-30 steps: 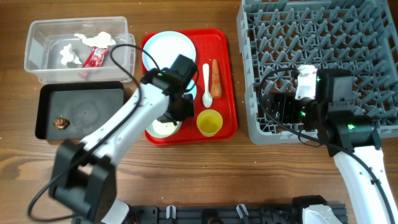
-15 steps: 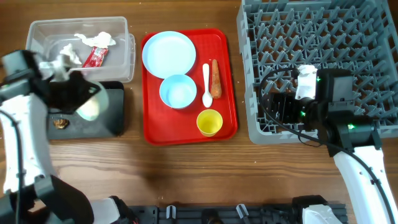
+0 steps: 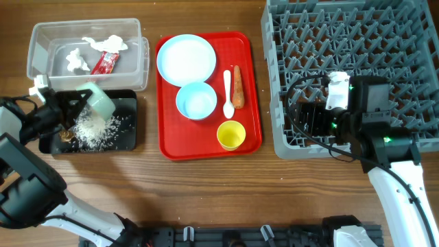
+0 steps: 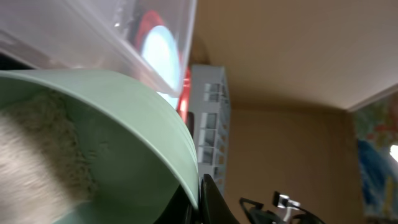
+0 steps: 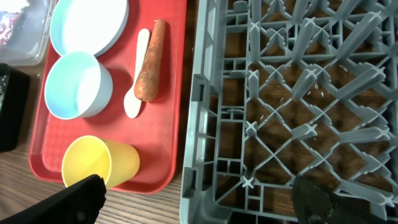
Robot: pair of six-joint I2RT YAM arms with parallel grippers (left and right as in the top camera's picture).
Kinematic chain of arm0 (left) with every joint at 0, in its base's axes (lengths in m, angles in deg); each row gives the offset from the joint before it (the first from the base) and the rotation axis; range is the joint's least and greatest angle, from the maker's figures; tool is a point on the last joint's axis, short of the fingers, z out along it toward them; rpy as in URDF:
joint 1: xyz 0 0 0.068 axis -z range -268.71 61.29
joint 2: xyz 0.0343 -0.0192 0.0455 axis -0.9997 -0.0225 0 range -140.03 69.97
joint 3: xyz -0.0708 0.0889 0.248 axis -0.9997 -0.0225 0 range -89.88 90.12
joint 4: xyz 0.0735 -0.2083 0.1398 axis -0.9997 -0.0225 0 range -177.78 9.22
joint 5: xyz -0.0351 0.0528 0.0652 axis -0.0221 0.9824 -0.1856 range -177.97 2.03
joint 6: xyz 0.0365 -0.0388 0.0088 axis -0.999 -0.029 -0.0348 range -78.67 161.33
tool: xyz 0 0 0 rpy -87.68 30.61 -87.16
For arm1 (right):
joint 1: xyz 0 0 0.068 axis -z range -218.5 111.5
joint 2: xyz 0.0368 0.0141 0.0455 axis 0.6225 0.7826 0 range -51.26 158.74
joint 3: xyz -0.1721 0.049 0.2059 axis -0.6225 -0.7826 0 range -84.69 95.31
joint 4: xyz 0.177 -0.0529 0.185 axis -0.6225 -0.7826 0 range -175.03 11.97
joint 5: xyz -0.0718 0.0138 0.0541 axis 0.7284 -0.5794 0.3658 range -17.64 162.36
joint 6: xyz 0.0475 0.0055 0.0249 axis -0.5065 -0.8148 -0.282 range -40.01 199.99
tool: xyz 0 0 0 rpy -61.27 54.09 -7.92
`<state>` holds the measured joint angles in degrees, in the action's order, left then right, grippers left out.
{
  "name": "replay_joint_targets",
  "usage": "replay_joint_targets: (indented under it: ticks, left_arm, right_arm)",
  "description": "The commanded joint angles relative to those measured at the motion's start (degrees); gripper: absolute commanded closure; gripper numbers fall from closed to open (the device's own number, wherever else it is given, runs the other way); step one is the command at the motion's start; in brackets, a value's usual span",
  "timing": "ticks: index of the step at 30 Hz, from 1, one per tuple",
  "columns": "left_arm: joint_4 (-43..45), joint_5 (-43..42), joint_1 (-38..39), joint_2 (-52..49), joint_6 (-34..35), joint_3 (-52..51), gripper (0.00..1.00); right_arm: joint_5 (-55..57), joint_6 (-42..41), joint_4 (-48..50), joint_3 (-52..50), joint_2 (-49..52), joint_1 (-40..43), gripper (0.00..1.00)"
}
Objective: Sort waste into correct bins and load items into the dishwasher rack
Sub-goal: 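Tip green bowl over black tray with left gripper, pouring rice, then set green bowl back on red tray with left gripper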
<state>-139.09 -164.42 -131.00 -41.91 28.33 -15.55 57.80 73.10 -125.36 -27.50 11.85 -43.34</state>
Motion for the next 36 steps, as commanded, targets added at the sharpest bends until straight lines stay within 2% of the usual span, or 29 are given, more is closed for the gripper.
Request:
replay_joint_targets:
  ticks: [1,10,24,27,30,32,35,36]
  left_arm:
    - [-1.9,-10.6,-0.7,-0.4,-1.6,0.6,0.96]
    - [-11.8,-13.9,-3.0,-0.4,-1.6,0.6,0.96]
    - [-16.9,-13.5,-5.7,-0.1,-2.2,0.6,0.96]
    - [-22.1,-12.5,-2.5,3.8,-10.5,0.7,0.96]
    - [-21.2,-3.5,9.2,13.8,-11.2,0.7,0.96]
    - [-17.7,1.8,16.0,17.6,-8.4,0.7,0.96]
    - [-5.7,20.7,28.7,21.8,8.9,0.7,0.96]
    - [-1.3,34.2,34.6,22.7,17.1,0.7,0.96]
  right_arm:
    - [-0.5,-0.8,0.1,0.8,0.3,-0.1,0.02]
    - [-0.5,-0.8,-0.3,0.8,0.3,-0.1,0.02]
    - [-0.5,-0.8,-0.3,0.8,0.3,-0.1,0.02]
    - [-0.5,-0.8,-0.1,0.8,0.3,-0.1,0.02]
    - [-0.5,-0.8,0.2,0.8,0.3,-0.1,0.02]
    - [-0.5,-0.8,0.2,0.8,0.3,-0.1,0.02]
    - [-0.5,-0.8,0.2,0.8,0.3,-0.1,0.02]
    - [-0.5,-0.8,0.2,0.8,0.3,-0.1,0.02]
